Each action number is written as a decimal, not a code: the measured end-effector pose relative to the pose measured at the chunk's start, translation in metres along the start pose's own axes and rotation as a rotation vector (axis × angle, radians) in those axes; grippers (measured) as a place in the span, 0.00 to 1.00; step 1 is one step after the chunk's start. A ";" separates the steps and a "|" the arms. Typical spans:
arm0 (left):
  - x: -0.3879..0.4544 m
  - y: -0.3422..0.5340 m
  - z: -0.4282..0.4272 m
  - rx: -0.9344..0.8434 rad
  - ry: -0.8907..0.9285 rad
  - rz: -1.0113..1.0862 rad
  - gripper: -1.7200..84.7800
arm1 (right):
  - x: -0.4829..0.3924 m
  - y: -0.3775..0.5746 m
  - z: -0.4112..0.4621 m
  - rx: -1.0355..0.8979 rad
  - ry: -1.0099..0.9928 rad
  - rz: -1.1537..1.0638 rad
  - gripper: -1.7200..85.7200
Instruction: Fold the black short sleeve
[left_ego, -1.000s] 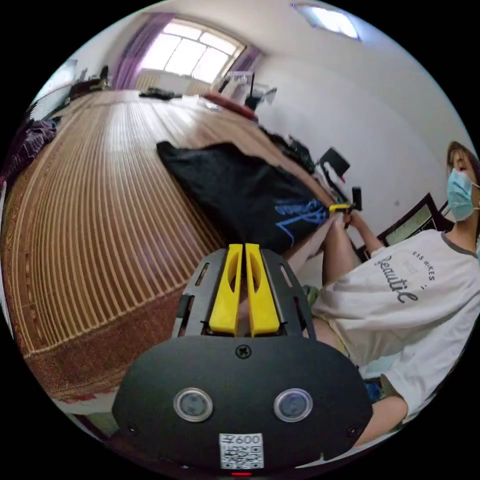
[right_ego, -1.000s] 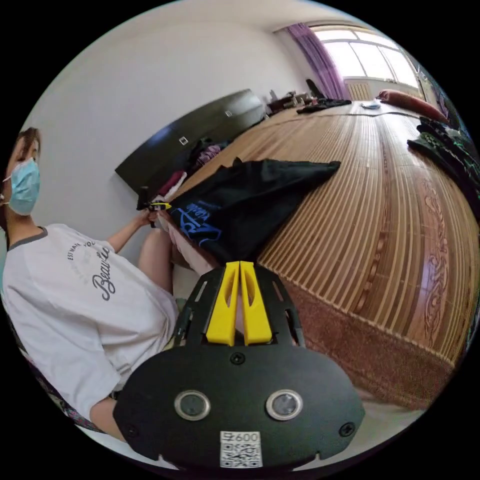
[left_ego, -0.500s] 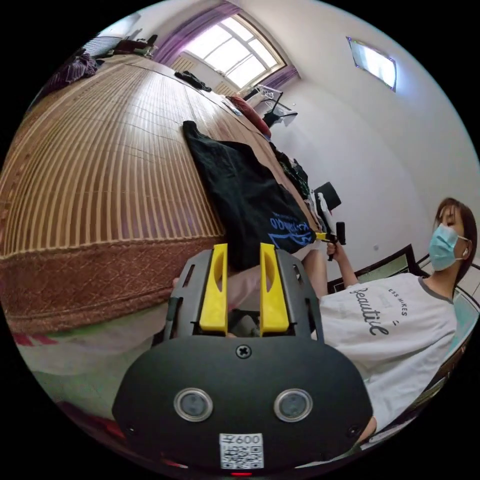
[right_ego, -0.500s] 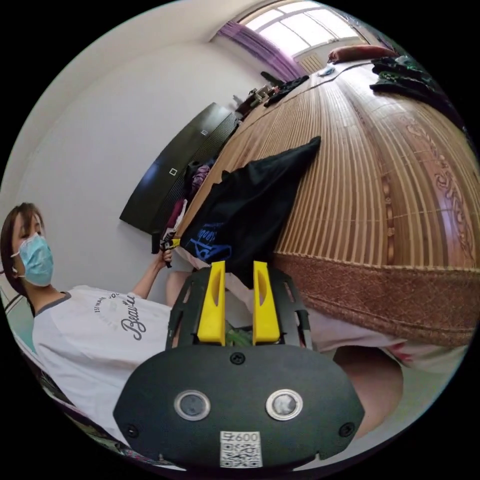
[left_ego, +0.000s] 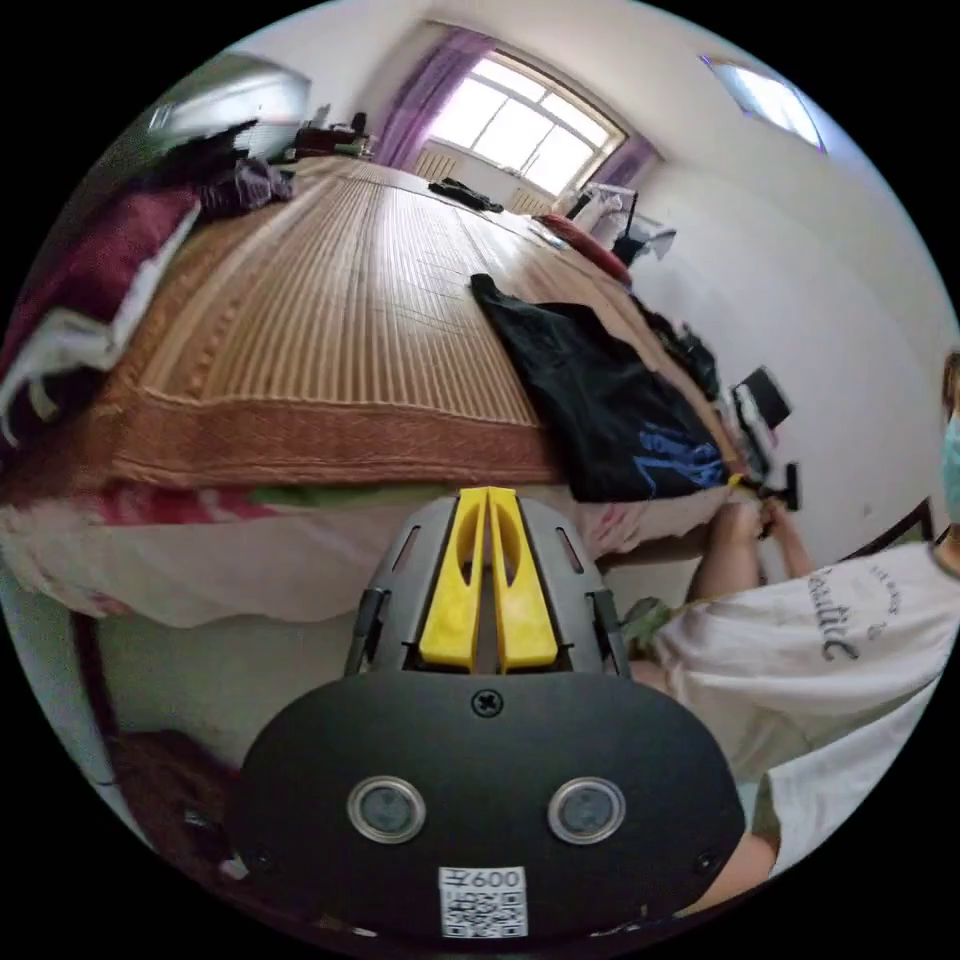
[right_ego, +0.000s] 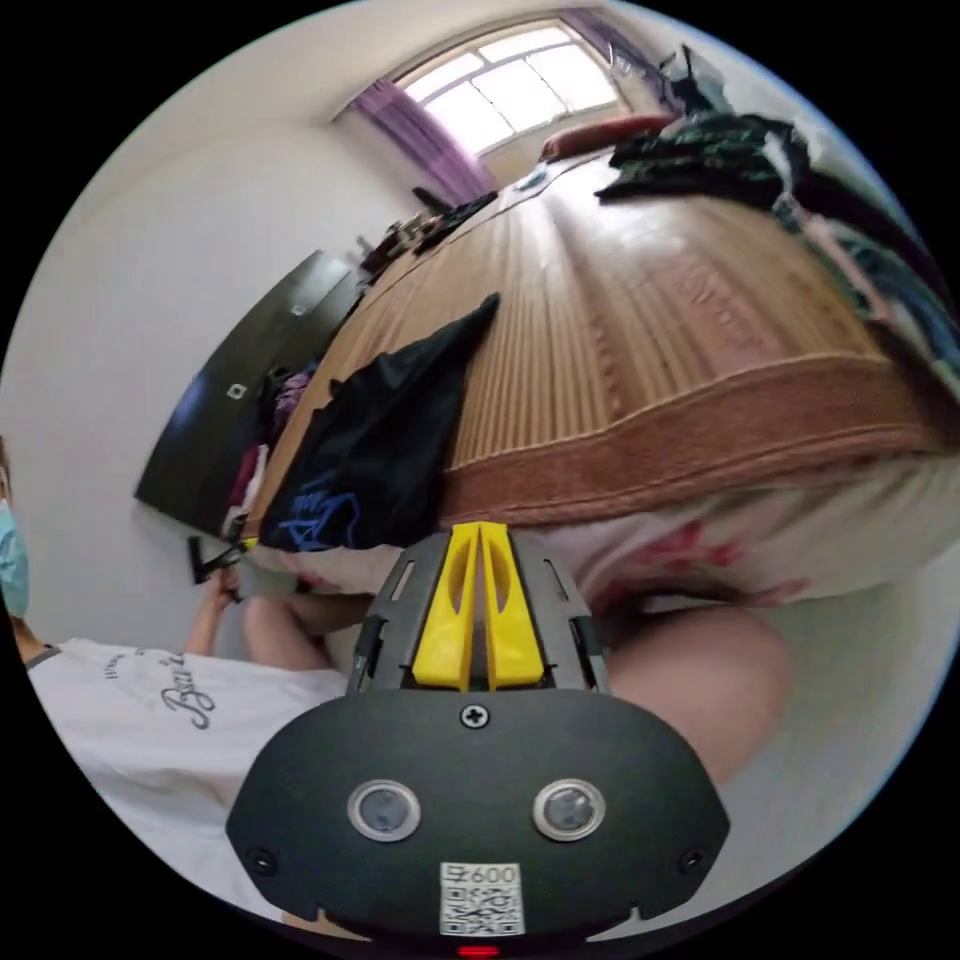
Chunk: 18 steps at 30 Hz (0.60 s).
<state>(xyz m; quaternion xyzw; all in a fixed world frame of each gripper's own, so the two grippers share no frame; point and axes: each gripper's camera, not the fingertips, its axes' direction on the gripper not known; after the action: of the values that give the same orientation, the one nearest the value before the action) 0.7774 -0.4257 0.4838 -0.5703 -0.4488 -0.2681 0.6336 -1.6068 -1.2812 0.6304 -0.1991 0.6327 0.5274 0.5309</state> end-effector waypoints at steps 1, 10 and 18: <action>0.034 0.009 0.002 -0.009 -0.163 0.137 0.04 | -0.010 0.018 -0.002 0.054 0.132 -0.052 0.01; 0.249 0.141 0.209 -0.122 -0.825 1.225 0.17 | -0.174 0.198 0.162 0.287 0.184 -0.836 0.04; 0.235 0.203 0.306 -0.127 -0.952 1.307 0.07 | -0.264 0.329 0.321 0.242 -0.009 -1.266 0.09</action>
<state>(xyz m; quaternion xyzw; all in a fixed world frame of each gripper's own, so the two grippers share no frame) 0.9764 -0.0490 0.5753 -0.8049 -0.2304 0.4029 0.3697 -1.6311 -0.9604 1.0517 -0.4703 0.4455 0.0381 0.7608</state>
